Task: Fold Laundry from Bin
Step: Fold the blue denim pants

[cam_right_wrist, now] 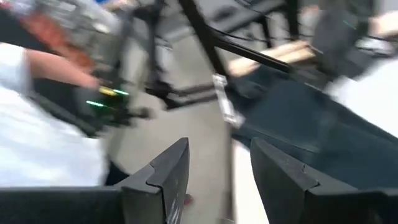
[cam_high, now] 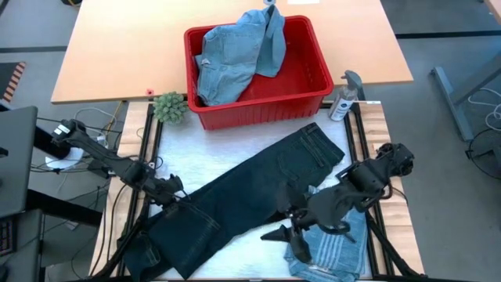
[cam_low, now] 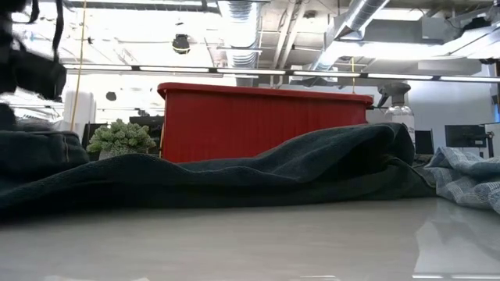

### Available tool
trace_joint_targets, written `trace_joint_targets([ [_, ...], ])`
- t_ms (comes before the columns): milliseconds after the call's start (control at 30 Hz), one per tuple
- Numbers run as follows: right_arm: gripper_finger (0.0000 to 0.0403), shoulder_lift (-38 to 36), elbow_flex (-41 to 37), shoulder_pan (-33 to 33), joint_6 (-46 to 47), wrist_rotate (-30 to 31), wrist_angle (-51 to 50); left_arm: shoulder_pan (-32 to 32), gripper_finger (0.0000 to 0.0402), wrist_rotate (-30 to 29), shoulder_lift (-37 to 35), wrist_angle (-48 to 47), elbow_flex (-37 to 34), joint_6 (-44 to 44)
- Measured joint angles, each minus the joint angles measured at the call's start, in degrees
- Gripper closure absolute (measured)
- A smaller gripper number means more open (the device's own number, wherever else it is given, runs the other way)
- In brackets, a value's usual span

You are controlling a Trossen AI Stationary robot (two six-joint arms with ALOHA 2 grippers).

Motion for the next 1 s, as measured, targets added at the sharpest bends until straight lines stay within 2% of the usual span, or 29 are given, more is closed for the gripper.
trace_joint_targets([
  [133,0.0207,1.9,-0.11,-0.49,1.92,6.56,-5.99,-0.08,0.0401,-0.01,-1.57,-0.96,5.48,-0.02],
  [200,0.0207,3.0,-0.13,-0.7,3.68,7.94,-8.51,-0.6,0.0401,0.05,-1.91,-3.18,9.55,0.1],
  [467,0.0207,9.1,-0.11,-2.77,5.41,7.24,-10.18,-5.39,0.0401,-4.14,-2.06,-22.91,30.22,-0.15],
  [667,0.0207,14.65,-0.13,-6.06,14.21,7.29,-15.44,-10.13,0.0401,-6.48,-2.0,-32.3,42.81,-4.28],
  [867,0.0207,18.11,-0.17,-8.03,14.15,2.74,-14.41,-13.52,0.0401,-6.46,-1.95,-43.26,50.78,-8.8],
  [1000,0.0207,18.7,-0.11,-8.94,16.48,2.97,-15.76,-14.75,0.0402,-4.18,-1.64,-51.59,53.63,-11.41],
])
